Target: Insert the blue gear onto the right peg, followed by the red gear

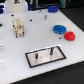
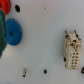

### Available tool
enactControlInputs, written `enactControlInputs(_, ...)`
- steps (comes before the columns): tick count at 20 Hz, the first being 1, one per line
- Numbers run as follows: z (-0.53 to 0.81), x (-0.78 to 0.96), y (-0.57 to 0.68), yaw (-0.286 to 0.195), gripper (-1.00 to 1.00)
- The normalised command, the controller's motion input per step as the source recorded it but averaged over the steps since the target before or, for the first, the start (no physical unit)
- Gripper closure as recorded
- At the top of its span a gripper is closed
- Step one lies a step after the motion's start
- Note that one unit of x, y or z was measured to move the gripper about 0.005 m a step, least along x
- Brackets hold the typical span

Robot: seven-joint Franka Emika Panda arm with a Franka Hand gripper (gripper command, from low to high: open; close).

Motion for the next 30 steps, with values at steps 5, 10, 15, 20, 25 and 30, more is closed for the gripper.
enactControlInputs(5,0.00,-0.44,0.69,0.000,-1.00)
enactControlInputs(10,-0.05,-0.38,0.67,0.000,-1.00)
enactControlInputs(15,-0.29,-0.27,0.61,0.000,-1.00)
enactControlInputs(20,-0.44,-0.22,0.46,0.000,-1.00)
enactControlInputs(25,-0.51,-0.19,0.34,0.000,-1.00)
enactControlInputs(30,-0.55,-0.24,0.17,0.000,-1.00)
